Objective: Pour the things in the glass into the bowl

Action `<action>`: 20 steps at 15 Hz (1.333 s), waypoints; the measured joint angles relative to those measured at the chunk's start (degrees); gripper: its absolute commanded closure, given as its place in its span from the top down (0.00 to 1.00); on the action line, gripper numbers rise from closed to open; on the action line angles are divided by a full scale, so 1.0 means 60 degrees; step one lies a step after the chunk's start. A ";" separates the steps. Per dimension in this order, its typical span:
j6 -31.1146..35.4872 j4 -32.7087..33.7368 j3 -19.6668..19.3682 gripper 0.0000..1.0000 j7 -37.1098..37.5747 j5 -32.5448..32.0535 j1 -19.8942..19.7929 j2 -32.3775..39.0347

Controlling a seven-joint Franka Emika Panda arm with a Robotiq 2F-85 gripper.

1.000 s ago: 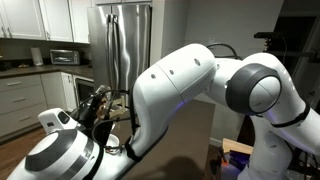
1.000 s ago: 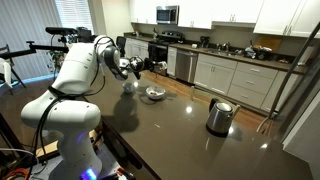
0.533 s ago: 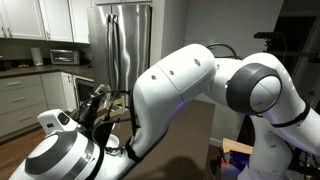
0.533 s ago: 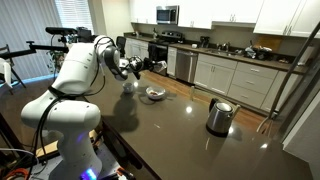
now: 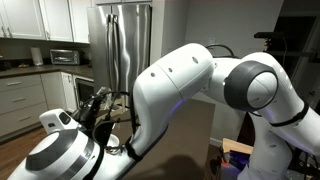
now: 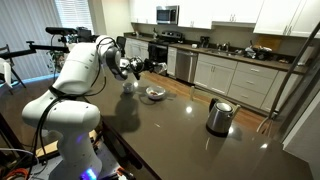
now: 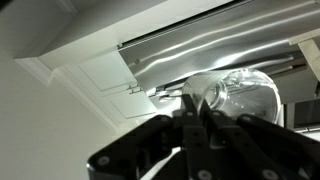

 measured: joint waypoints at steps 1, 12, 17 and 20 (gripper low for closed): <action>0.0055 0.0000 0.0161 0.03 -0.0014 0.0043 -0.0127 -0.0017; 0.2130 0.0008 0.1394 0.03 -0.1118 0.2235 -0.1488 -0.0533; 0.2579 0.0026 0.1431 0.03 -0.1855 0.3432 -0.1671 -0.0737; 0.2692 0.0043 0.1397 0.03 -0.2222 0.4004 -0.1746 -0.0831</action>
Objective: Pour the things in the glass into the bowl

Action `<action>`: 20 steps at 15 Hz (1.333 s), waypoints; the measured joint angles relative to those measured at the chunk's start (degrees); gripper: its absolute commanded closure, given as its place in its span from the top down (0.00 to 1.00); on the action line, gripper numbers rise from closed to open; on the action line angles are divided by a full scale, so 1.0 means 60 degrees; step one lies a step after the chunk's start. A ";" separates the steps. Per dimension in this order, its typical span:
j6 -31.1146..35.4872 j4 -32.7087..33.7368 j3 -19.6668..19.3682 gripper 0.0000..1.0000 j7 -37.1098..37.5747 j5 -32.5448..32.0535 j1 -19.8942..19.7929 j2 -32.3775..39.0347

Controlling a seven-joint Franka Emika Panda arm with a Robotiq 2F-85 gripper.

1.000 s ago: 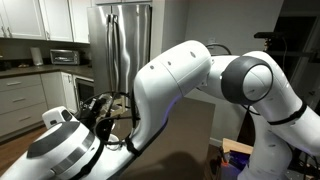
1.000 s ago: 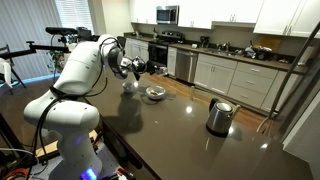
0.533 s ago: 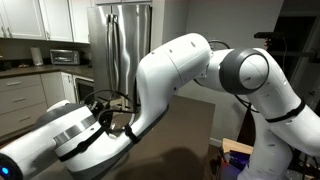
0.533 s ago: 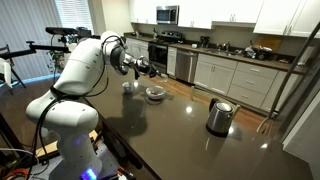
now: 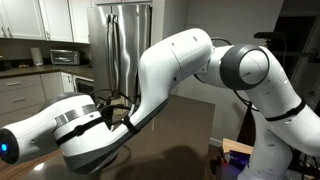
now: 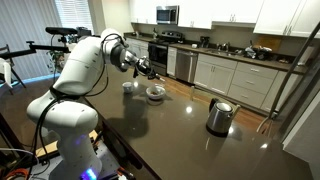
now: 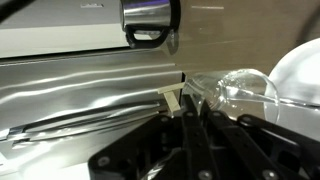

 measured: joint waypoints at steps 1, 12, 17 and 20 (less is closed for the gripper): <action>0.0018 0.0020 -0.0020 0.03 -0.0098 0.0173 -0.0034 -0.0019; 0.0966 0.0156 -0.0572 0.03 -0.0821 0.2420 -0.1088 -0.0505; 0.2190 0.0147 -0.0936 0.03 -0.1518 0.4225 -0.2003 -0.0761; 0.2585 0.0135 -0.1307 0.03 -0.1850 0.5332 -0.2372 -0.0823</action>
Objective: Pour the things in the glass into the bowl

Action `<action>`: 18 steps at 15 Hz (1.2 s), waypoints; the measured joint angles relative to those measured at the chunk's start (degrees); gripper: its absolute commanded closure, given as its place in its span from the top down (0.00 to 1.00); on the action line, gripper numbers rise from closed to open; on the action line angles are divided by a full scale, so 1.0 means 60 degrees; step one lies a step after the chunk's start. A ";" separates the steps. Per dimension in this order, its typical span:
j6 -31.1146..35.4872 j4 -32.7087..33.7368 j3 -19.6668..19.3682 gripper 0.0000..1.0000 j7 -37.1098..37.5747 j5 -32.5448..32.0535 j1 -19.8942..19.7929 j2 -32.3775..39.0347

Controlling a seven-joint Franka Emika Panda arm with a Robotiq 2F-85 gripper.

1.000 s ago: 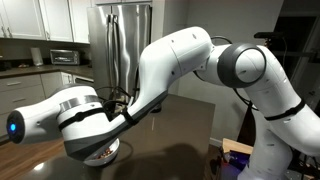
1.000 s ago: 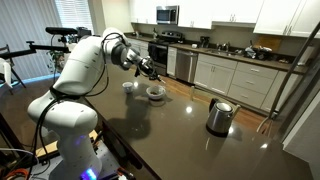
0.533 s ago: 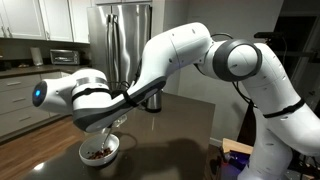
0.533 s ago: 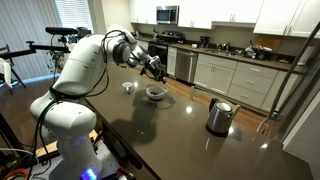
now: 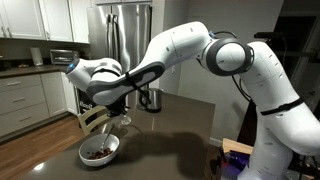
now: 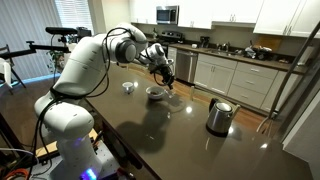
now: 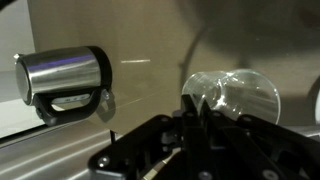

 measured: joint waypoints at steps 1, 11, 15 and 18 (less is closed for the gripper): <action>0.0130 -0.0017 -0.0122 0.03 -0.0085 0.0372 -0.0097 -0.0015; 0.2169 -0.1727 -0.0963 0.03 -0.0604 0.3616 -0.0834 -0.0791; 0.3202 -0.2980 -0.1032 0.03 -0.0842 0.4453 -0.1062 -0.1407; 0.3937 -0.3870 -0.1078 0.03 -0.1127 0.4987 -0.1229 -0.1866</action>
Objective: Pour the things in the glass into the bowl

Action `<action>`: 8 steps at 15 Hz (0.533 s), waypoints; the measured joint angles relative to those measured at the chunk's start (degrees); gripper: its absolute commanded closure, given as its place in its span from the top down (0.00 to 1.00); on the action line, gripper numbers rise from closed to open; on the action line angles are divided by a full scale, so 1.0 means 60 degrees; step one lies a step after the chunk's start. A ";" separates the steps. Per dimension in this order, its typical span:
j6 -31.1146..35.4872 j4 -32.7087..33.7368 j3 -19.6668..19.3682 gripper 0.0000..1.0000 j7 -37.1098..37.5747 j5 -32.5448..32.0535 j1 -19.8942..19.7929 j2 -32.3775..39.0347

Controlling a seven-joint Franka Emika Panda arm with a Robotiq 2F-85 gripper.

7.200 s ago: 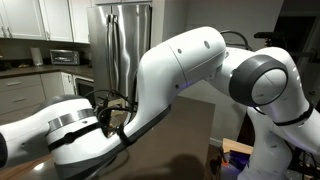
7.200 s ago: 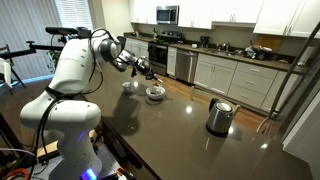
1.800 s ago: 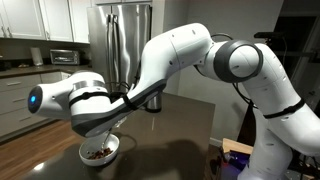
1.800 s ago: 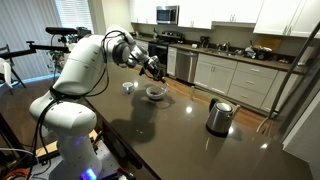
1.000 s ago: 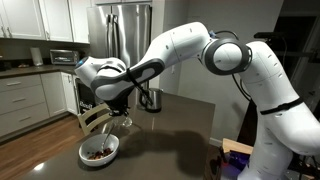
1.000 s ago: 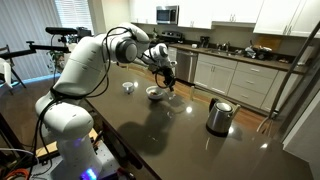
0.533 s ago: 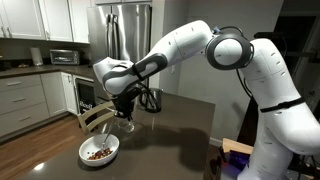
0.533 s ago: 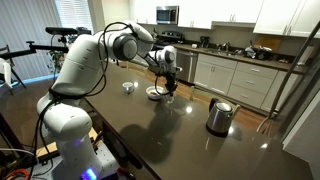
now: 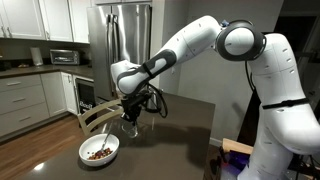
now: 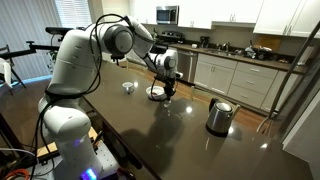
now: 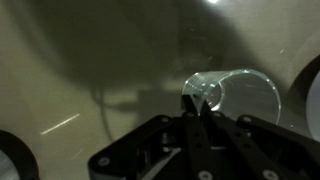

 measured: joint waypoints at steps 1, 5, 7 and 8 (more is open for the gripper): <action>0.0217 -0.0269 -0.0011 0.03 -0.0124 0.0170 -0.0065 -0.0141; 0.0679 -0.1007 -0.0045 0.03 -0.0561 0.0646 -0.0277 -0.0571; 0.0722 -0.1172 -0.0056 0.03 -0.0724 0.0743 -0.0353 -0.0681; 0.0723 -0.1213 -0.0074 0.03 -0.0765 0.0762 -0.0367 -0.0713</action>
